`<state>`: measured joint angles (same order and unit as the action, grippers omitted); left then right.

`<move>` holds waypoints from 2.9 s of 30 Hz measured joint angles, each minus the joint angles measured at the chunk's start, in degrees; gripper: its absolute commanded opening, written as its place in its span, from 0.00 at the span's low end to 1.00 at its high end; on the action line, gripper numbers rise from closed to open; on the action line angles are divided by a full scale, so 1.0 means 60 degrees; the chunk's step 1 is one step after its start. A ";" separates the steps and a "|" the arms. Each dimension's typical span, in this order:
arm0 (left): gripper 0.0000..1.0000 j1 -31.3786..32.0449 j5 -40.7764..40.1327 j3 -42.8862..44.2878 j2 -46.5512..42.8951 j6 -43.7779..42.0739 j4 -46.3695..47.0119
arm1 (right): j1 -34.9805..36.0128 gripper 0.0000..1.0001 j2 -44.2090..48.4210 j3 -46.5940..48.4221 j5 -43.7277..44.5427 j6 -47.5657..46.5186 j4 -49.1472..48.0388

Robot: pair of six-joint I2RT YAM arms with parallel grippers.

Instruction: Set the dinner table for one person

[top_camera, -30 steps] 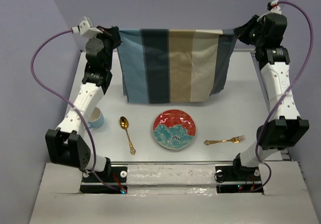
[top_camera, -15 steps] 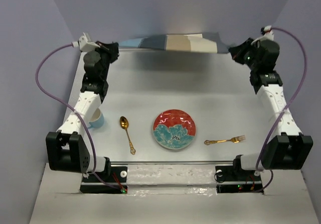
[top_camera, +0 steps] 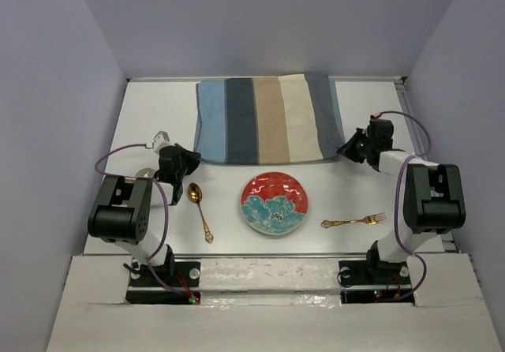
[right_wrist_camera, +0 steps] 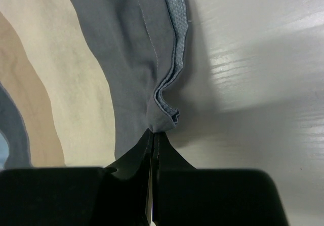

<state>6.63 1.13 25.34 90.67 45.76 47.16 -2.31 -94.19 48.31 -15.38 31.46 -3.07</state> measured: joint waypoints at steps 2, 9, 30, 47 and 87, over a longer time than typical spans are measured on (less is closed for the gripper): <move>0.00 0.0000 0.0029 -0.0229 -0.0117 0.0011 0.0364 | 0.0000 0.00 0.0160 -0.0346 -0.0022 0.0047 -0.0295; 0.00 0.0000 -0.0135 -0.1461 -0.1668 -0.0084 0.0798 | -0.0044 0.00 0.0696 -0.1759 -0.0066 0.0229 -0.0645; 0.14 0.0007 -0.0255 -0.2616 -0.4131 -0.0543 -0.1162 | -0.0044 0.22 0.3661 -0.4011 0.0171 0.0794 -0.0699; 0.56 0.0965 -0.0517 -0.2565 -0.7650 -0.0404 -0.2783 | 0.0812 0.76 0.5971 -0.4011 -0.0025 0.0645 0.0546; 0.77 0.2528 -0.1260 0.3013 -1.0269 -0.4801 -0.7759 | 0.4393 0.00 0.5526 -0.3140 -0.3508 0.1796 0.0477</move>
<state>21.80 -6.44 43.42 29.06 16.95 0.60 24.05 -61.04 29.47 -36.42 42.24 -0.21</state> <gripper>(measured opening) 0.766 0.097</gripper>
